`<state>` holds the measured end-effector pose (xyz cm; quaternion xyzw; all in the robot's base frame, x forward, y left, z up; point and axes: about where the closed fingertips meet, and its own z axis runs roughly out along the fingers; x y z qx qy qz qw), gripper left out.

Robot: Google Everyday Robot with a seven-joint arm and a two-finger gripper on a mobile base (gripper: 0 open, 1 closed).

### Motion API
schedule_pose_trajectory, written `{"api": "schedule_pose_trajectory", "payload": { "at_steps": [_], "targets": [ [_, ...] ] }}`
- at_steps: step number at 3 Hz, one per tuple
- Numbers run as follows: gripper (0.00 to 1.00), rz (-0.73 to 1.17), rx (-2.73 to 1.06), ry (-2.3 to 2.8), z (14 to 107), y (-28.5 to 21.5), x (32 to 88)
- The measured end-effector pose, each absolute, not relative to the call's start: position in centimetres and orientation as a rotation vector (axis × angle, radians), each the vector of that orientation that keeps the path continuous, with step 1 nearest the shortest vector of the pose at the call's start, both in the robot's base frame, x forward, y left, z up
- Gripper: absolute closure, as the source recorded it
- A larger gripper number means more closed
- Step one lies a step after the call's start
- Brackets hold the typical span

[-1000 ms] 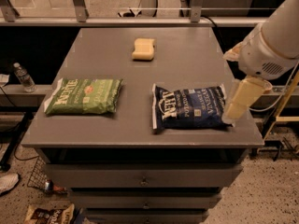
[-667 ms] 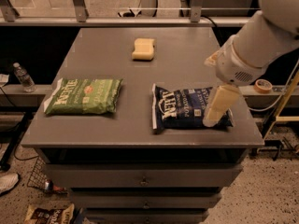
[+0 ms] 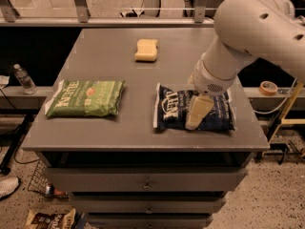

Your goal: Move blue chip bag near sponge

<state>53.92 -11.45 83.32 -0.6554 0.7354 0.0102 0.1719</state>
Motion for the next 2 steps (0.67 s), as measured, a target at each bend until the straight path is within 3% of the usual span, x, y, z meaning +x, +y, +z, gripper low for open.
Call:
{"api": "schedule_pose_trajectory", "payload": {
  "at_steps": [2],
  "targets": [
    [0.64,0.011,-1.863,2.085,83.05,-10.56,55.35]
  ]
}}
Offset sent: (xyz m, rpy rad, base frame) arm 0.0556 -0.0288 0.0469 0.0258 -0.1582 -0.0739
